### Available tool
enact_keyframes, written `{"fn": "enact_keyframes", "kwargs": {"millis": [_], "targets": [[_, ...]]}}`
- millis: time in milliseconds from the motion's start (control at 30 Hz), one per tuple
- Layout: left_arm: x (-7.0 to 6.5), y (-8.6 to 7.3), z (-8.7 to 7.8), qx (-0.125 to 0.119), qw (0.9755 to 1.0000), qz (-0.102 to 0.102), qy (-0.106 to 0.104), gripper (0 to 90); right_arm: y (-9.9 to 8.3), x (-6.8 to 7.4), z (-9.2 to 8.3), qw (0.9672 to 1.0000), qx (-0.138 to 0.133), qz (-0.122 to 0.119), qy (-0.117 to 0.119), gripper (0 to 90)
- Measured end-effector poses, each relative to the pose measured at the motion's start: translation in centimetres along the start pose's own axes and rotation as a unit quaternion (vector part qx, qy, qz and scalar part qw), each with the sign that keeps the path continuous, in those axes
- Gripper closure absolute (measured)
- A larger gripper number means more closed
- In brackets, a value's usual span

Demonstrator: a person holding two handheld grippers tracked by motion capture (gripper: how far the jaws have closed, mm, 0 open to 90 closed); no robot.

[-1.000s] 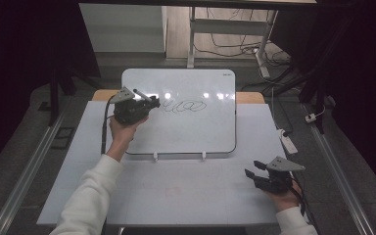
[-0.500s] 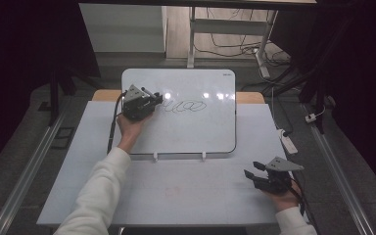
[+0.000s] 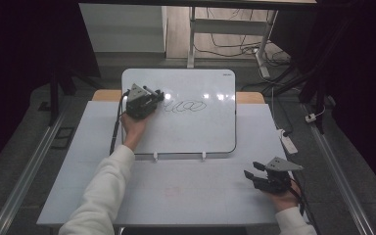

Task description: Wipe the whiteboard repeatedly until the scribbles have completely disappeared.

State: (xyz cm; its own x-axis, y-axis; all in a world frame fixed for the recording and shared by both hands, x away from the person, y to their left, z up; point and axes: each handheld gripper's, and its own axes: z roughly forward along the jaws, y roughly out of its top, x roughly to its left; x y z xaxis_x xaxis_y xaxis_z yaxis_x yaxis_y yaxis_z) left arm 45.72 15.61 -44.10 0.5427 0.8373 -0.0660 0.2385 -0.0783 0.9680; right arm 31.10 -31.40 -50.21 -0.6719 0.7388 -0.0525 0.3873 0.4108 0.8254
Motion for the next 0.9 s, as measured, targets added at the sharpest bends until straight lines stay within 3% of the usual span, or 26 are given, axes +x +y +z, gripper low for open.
{"fn": "enact_keyframes", "kwargs": {"millis": [200,267,367,467,567,633,667,833,900], "targets": [[-3.2,-0.2,2.0,0.015,0.9989,0.031,-0.032,77.7,0.1,0.3,0.2,1.0000,0.003,-0.006,0.003,46.8],[-3.7,-0.1,2.3,0.015,0.9986,0.041,-0.030,77.7,0.1,0.3,0.2,1.0000,0.005,-0.008,0.002,46.8],[-2.4,0.2,1.7,0.008,0.9996,0.025,-0.011,77.7,0.1,0.2,0.0,1.0000,0.002,-0.003,0.000,46.8],[-1.8,0.2,1.3,0.009,0.9998,0.014,-0.011,77.7,0.0,0.1,0.0,1.0000,0.000,0.000,0.001,46.8],[-3.2,-0.1,1.9,0.024,0.9987,0.035,-0.027,77.7,0.0,0.3,0.2,1.0000,0.003,-0.005,0.005,46.7],[-4.0,-0.1,2.0,0.033,0.9975,0.057,-0.026,77.7,0.0,0.4,0.2,1.0000,0.005,-0.006,0.004,46.6],[-3.9,-0.1,1.9,0.034,0.9974,0.058,-0.023,77.7,0.0,0.4,0.2,1.0000,0.005,-0.007,0.004,46.6],[-1.2,0.1,0.0,0.028,0.9993,0.026,0.004,77.7,0.0,-0.1,-0.3,0.9999,-0.008,0.003,-0.009,46.6],[-1.2,-0.2,-0.1,0.028,0.9994,0.022,0.001,77.7,-0.1,-0.3,-0.4,0.9998,-0.012,0.013,-0.008,46.7]]}}
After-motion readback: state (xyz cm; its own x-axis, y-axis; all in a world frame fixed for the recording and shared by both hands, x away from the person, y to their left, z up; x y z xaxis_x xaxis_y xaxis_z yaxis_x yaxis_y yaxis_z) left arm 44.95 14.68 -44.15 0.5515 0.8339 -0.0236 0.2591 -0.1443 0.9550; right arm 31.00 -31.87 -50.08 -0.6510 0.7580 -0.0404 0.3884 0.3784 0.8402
